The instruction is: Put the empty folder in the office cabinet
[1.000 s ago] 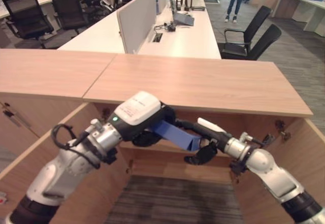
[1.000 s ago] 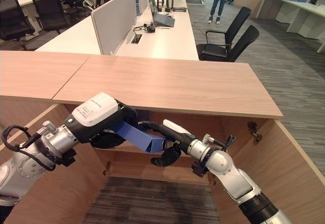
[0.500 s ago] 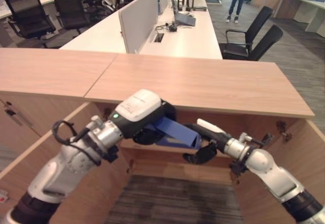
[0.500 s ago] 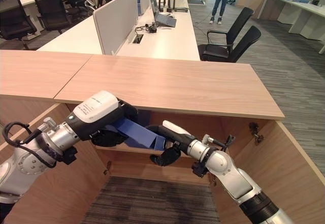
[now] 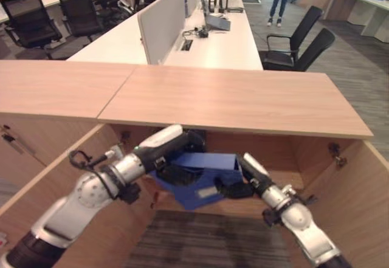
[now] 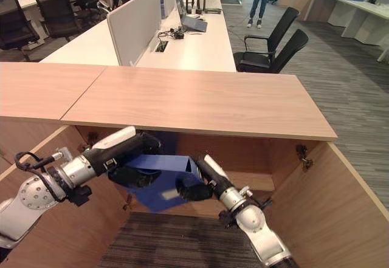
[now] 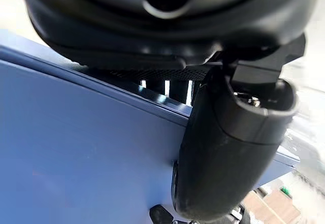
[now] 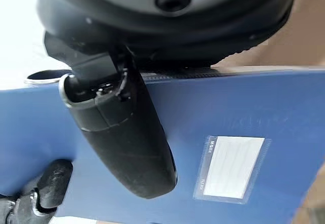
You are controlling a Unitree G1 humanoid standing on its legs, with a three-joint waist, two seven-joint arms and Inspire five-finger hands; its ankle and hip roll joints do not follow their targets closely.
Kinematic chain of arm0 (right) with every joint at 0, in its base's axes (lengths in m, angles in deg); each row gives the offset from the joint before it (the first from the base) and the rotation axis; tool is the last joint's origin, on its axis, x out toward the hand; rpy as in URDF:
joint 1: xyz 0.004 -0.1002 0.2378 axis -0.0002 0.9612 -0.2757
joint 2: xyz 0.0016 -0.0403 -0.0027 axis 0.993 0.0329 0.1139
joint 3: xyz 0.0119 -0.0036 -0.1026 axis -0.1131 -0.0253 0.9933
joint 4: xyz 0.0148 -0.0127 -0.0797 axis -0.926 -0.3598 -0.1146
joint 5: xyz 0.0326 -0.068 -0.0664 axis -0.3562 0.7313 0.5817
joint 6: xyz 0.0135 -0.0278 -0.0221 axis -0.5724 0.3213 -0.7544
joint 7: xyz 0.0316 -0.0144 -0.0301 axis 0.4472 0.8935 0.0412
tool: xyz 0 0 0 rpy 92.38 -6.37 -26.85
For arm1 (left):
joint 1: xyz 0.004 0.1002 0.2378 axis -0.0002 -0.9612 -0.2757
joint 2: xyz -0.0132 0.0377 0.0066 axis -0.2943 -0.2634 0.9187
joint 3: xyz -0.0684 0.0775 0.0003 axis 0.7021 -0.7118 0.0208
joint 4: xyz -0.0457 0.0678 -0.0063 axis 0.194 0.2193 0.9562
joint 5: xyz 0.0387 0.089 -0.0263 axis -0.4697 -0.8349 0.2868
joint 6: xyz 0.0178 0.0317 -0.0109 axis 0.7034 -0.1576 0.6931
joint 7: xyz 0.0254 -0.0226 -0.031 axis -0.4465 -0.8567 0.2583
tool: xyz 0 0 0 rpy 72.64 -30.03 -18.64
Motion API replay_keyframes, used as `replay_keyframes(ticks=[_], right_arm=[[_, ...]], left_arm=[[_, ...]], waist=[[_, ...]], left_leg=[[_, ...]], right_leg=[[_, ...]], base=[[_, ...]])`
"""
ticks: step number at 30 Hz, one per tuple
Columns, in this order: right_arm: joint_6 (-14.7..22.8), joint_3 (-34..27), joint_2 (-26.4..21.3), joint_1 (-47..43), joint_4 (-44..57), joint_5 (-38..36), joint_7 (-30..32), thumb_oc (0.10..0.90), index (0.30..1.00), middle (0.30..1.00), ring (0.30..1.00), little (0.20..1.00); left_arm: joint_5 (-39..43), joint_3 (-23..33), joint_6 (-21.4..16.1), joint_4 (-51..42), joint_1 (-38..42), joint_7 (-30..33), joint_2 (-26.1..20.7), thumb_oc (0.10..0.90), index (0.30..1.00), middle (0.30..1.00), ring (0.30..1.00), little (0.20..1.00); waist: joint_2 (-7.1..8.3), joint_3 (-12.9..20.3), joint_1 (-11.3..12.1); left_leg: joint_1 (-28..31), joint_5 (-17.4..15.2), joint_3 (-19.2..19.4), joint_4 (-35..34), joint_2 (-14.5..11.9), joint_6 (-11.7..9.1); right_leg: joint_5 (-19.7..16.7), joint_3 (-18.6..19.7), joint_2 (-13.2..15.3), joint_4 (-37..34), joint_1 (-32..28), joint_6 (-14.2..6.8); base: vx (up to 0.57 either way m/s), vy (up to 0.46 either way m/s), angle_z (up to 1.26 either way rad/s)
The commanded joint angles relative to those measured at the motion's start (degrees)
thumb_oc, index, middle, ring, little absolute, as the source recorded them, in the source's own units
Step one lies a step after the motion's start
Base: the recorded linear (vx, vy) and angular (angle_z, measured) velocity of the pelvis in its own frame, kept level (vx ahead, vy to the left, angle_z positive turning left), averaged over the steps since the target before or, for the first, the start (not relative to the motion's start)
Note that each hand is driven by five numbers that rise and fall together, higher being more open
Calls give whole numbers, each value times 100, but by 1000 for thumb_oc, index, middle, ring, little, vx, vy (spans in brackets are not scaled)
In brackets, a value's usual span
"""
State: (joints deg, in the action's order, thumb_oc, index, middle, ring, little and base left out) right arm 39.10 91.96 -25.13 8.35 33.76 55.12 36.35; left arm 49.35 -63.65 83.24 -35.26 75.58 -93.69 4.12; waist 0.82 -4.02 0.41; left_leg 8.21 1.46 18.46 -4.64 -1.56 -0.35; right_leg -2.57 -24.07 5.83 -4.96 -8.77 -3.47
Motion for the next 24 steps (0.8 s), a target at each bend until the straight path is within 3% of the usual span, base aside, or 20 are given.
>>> replay_keyframes(ticks=[1,3,4,5,11,14,19,21,24], right_arm=[[-163,-33,399,-312,-84,-1115,285,400,300,300,300,300],[-172,-89,379,-215,-99,-1235,243,400,300,300,300,300],[-200,-157,333,-76,-169,-1328,162,400,300,300,300,300],[-199,-152,330,-66,-168,-1330,159,400,300,300,300,300],[-300,-484,-29,245,-730,-697,186,400,300,300,300,300],[-392,-745,-68,309,-1127,-515,249,400,300,300,300,300],[-533,-1071,82,208,-1585,-956,329,400,300,300,300,300],[-693,-1356,146,258,-1699,-1145,432,400,300,300,300,300],[-857,-1567,165,172,-1820,-1276,579,400,300,300,300,300]], left_arm=[[2023,-70,-963,-1229,630,254,933,400,300,300,300,300],[1981,-92,-912,-1186,525,204,952,438,356,356,356,356],[1928,-98,-830,-1127,297,99,901,536,505,505,505,505],[1928,-93,-831,-1130,282,95,903,800,900,900,900,900],[1559,23,-464,-408,-787,-135,1039,800,900,900,900,900],[816,257,-245,-48,-1306,-180,1107,800,900,900,900,900],[518,657,77,703,-1908,-79,1630,800,900,900,900,900],[-775,1140,324,1339,-2043,377,2162,800,900,900,900,900],[-828,1382,505,1776,-1988,515,2640,800,900,900,900,900]], waist=[[83,277,37],[81,268,31],[84,238,26],[83,250,21],[60,80,-10],[9,-45,-8],[-70,-277,15],[15,-466,118],[26,-456,176]], left_leg=[[101,-356,-117,-36,-217,-343],[86,-347,-123,-36,-222,-351],[71,-334,-129,-36,-240,-371],[68,-334,-132,-36,-241,-372],[-18,-266,-207,-36,-358,-451],[-61,-219,-254,-36,-447,-489],[-106,-11,-251,-2,-630,-537],[-545,-16,-223,846,-757,-604],[-1085,121,-448,1013,-625,-587]], right_leg=[[-85,-204,273,-4,-30,-411],[-83,-209,266,-4,-19,-406],[-68,-218,252,-4,-13,-395],[-66,-221,251,-4,-12,-394],[-23,-216,155,22,30,-330],[105,-216,119,212,146,-271],[464,-145,47,580,347,-75],[626,-196,37,604,306,87],[724,-270,31,497,259,135]], base=[[8,-35,0],[11,-42,1],[11,-36,1],[20,-82,0],[30,-96,1],[23,-116,4],[0,-112,-1],[-50,-135,2],[9,-59,2]])
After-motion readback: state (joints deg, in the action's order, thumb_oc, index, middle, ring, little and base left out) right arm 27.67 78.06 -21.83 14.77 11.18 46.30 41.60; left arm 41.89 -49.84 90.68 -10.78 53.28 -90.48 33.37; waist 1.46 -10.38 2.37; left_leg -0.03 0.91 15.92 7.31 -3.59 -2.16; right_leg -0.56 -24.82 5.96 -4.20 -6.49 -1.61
